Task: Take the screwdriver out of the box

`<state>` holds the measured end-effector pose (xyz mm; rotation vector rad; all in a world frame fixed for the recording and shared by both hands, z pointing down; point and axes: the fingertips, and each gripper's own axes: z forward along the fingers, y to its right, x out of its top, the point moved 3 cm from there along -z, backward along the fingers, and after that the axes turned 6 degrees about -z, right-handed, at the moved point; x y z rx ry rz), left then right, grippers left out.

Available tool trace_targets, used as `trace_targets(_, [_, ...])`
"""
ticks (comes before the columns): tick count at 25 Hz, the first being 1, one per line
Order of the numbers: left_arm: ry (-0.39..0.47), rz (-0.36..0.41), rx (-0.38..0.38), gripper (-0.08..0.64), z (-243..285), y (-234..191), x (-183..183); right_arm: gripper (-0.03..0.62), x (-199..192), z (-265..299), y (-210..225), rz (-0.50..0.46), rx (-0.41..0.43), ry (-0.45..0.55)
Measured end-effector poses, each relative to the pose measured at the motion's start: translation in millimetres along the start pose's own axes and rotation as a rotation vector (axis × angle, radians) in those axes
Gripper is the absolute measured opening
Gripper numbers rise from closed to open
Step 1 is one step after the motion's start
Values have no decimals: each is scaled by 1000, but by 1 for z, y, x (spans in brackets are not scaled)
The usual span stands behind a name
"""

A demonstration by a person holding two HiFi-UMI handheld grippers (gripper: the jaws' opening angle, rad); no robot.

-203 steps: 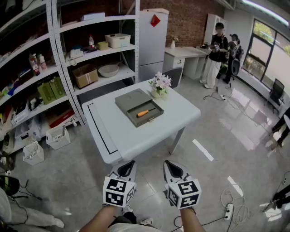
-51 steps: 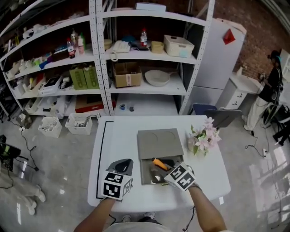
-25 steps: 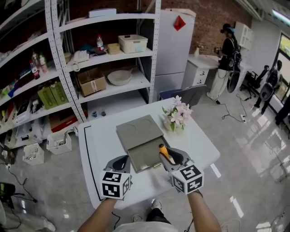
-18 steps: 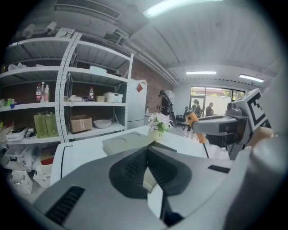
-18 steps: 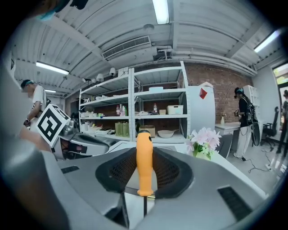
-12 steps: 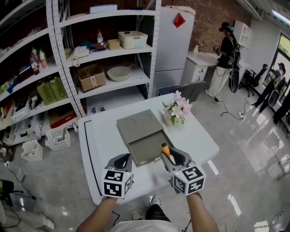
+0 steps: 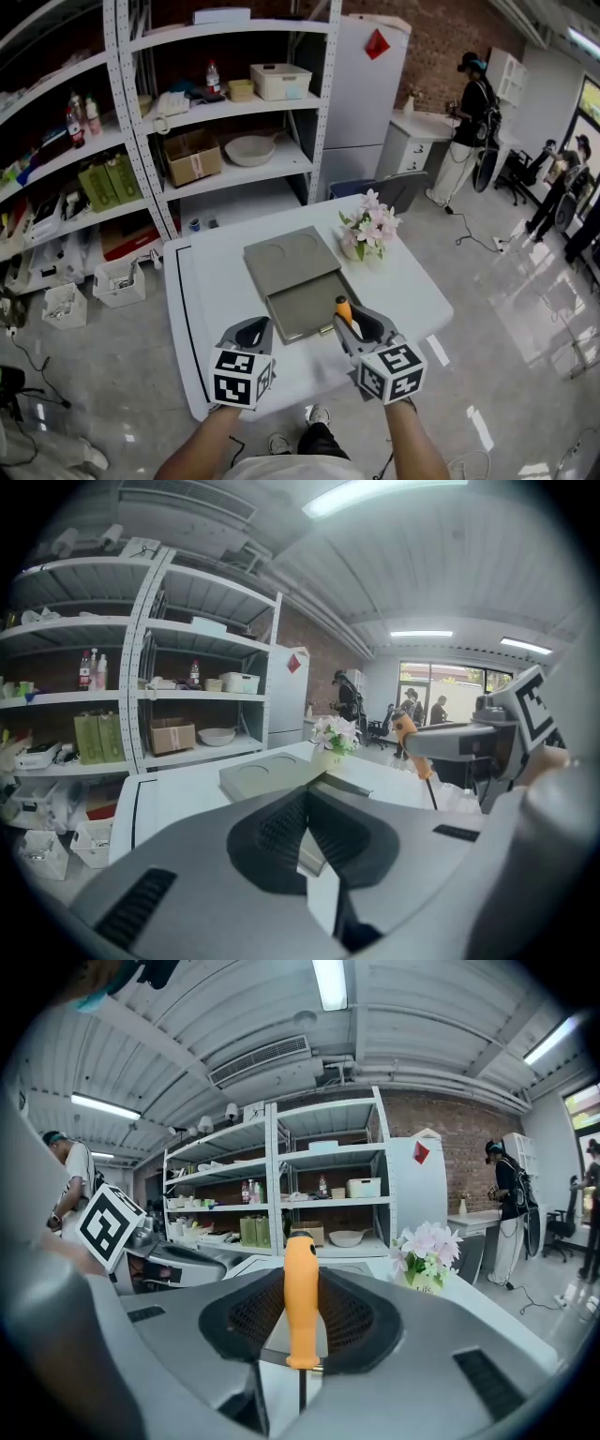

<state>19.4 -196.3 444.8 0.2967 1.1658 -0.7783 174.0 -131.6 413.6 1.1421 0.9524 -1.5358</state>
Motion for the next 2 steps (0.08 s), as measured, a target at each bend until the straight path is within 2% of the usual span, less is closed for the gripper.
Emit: trace_targets(2, [-2,-1,2,6,-1,-1,0,115,1,1,-1,-1,1,0])
